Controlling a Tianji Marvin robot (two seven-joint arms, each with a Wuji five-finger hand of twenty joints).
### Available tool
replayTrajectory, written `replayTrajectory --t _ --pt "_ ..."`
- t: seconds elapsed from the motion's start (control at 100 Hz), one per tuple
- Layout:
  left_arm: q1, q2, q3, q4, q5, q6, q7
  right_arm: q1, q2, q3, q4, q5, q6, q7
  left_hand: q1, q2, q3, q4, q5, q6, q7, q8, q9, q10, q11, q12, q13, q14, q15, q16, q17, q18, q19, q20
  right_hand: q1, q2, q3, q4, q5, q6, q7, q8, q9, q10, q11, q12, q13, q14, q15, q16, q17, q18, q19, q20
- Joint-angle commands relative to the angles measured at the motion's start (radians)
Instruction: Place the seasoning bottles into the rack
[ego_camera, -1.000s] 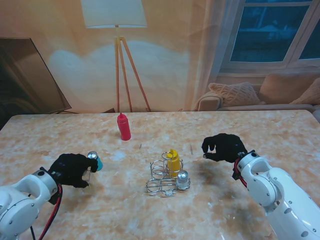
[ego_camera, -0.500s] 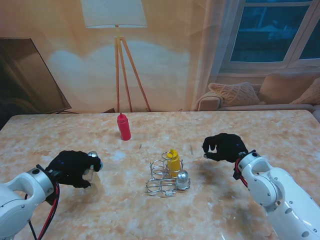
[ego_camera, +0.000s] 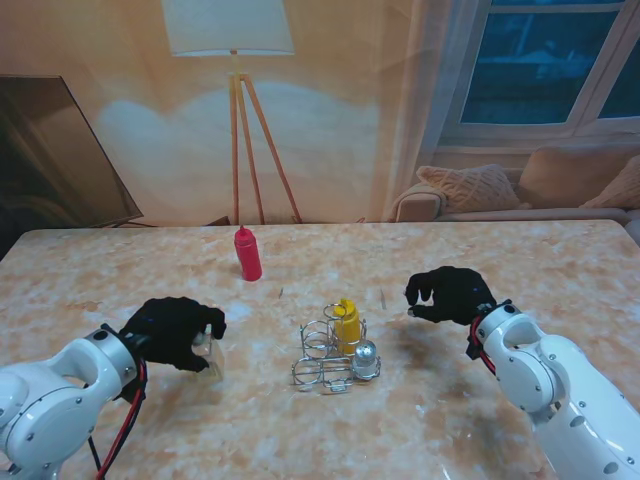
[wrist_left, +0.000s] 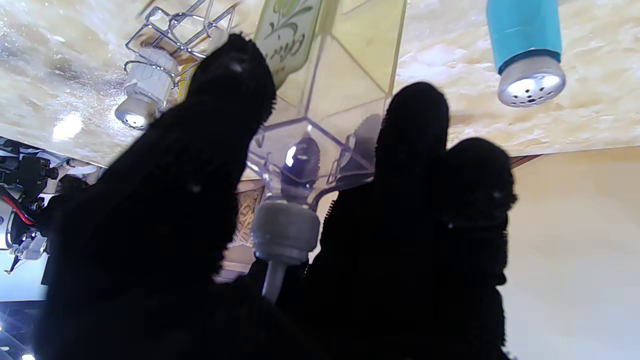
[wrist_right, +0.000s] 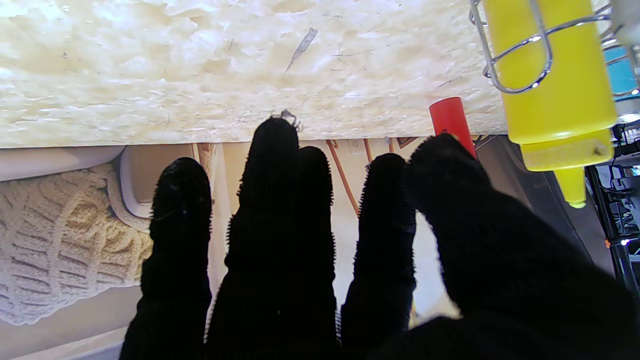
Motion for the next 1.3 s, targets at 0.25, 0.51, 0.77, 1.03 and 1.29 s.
replayTrajectory --t 0.25,0.51,0.77,1.03,1.29 --pt "-0.079 0.006 0.089 -0.022 -0.063 0.074 -0.083 -0.006 -0.004 -0.005 0.0 0.004 0.006 0.015 0.152 0.074 0.133 0.031 0.111 0.034 0.14 0.063 0.081 -0.004 0.176 0.016 0.027 -0.08 0.049 -0.02 0.05 -0.088 0.064 -0.016 0.019 -0.021 0.019 -0.006 0.006 -0.026 0.015 -0.004 0.019 -0.018 0.002 0.033 0.001 -0.014 0.007 0.007 0.001 0.003 0.002 -0.013" --pt "-0.174 0.012 0.196 0.001 -0.097 0.159 -0.121 -0.009 -0.005 -0.002 0.0 0.005 0.006 0.01 0.15 0.074 0.132 0.032 0.111 0.034 0.139 0.065 0.08 -0.004 0.182 0.013 0.027 -0.08 0.053 -0.024 0.05 -0.088 0.065 -0.019 0.019 -0.022 0.02 -0.007 0.006 -0.026 0.015 -0.004 0.02 -0.016 0.002 0.033 0.001 -0.013 0.006 0.007 0.001 0.003 0.001 -0.013" --pt "-0.238 0.018 0.275 0.006 -0.143 0.204 -0.156 -0.005 -0.005 -0.006 0.001 0.003 0.006 0.012 0.148 0.075 0.132 0.031 0.109 0.033 0.139 0.066 0.077 -0.004 0.187 0.01 0.027 -0.081 0.054 -0.03 0.05 -0.09 0.066 -0.021 0.018 -0.022 0.02 -0.007 0.005 -0.025 0.015 -0.004 0.019 -0.017 0.002 0.033 0.001 -0.015 0.006 0.007 0.002 0.003 0.001 -0.013" --pt "-0.317 0.025 0.372 0.02 -0.179 0.272 -0.192 0.002 -0.005 -0.008 0.008 0.008 0.005 0.015 0.139 0.08 0.128 0.034 0.101 0.028 0.142 0.071 0.067 -0.008 0.205 0.01 0.031 -0.092 0.059 -0.038 0.059 -0.108 0.076 -0.024 0.019 -0.022 0.021 -0.007 0.005 -0.026 0.014 -0.004 0.019 -0.016 0.001 0.033 0.001 -0.014 0.006 0.008 0.001 0.002 0.001 -0.013" --pt "-0.399 0.023 0.483 0.051 -0.198 0.374 -0.186 0.002 -0.005 -0.011 0.008 0.008 0.015 0.014 0.135 0.082 0.13 0.037 0.09 0.03 0.154 0.078 0.054 -0.007 0.226 0.0 0.03 -0.095 0.056 -0.054 0.06 -0.107 0.076 -0.033 0.019 -0.023 0.021 -0.007 0.005 -0.024 0.014 -0.004 0.019 -0.017 0.001 0.033 0.0 -0.013 0.005 0.007 0.001 0.003 0.001 -0.013"
